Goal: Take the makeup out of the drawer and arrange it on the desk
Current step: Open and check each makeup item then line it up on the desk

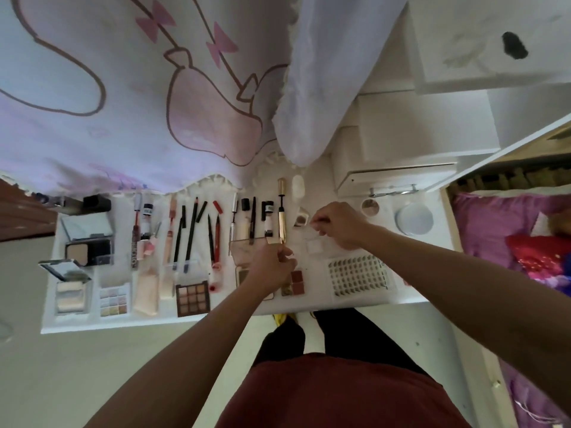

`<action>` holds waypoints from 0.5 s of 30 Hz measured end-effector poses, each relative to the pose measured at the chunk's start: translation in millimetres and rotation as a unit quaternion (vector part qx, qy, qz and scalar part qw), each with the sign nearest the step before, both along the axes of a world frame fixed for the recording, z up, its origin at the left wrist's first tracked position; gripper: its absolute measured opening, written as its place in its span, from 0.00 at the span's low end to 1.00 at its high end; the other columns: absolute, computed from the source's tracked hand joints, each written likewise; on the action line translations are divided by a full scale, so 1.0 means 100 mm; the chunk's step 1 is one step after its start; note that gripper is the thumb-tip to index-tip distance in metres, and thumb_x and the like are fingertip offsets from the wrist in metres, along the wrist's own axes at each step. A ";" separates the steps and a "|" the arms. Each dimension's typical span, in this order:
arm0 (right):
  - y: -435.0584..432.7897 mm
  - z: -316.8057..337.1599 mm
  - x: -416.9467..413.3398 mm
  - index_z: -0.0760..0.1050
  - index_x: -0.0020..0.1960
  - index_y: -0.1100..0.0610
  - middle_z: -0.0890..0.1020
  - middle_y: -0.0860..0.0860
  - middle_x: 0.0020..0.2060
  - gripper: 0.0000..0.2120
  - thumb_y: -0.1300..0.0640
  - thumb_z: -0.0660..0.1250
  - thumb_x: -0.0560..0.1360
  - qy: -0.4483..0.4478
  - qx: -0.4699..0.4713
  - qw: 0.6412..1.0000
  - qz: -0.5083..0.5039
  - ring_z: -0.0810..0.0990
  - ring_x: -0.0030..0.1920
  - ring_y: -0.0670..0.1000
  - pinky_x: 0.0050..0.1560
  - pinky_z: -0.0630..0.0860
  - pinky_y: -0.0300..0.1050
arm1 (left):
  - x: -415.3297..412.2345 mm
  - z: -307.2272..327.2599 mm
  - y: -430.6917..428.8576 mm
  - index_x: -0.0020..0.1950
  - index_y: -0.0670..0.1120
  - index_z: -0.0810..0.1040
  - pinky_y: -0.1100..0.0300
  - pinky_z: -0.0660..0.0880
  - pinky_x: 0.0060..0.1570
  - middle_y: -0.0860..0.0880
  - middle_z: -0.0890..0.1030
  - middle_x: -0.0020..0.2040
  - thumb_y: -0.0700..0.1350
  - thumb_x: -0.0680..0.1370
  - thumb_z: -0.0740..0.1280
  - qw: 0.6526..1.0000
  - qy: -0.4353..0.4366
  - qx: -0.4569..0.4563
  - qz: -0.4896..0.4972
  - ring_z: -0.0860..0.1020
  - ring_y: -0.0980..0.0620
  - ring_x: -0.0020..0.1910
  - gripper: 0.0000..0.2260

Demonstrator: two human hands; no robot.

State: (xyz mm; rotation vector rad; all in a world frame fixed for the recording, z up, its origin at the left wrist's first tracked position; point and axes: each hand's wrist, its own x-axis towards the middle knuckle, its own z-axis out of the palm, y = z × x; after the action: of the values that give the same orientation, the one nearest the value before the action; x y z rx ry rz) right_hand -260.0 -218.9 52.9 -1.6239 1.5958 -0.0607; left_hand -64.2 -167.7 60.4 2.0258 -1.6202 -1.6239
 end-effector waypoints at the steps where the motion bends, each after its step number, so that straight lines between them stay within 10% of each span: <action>1: -0.03 -0.03 0.02 0.84 0.52 0.58 0.84 0.50 0.42 0.07 0.58 0.69 0.77 0.007 0.000 1.000 0.016 0.82 0.42 0.47 0.45 0.75 0.40 | 0.00 0.00 0.01 0.60 0.41 0.78 0.59 0.74 0.47 0.49 0.78 0.46 0.42 0.77 0.69 1.000 -0.008 -0.005 -0.002 0.77 0.51 0.44 0.12; 15: -0.05 -0.22 0.03 0.82 0.53 0.46 0.80 0.40 0.38 0.08 0.52 0.65 0.78 0.081 0.075 0.994 0.012 0.82 0.46 0.46 0.52 0.80 0.52 | 0.02 -0.02 -0.03 0.58 0.42 0.79 0.65 0.69 0.40 0.51 0.76 0.43 0.42 0.77 0.68 0.999 -0.031 -0.019 0.009 0.76 0.53 0.44 0.11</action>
State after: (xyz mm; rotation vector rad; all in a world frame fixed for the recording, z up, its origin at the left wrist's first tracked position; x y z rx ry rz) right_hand -257.3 -223.9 31.2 -1.5624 1.6600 0.2042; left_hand -62.1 -170.5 58.2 2.0854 -1.6358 -1.5268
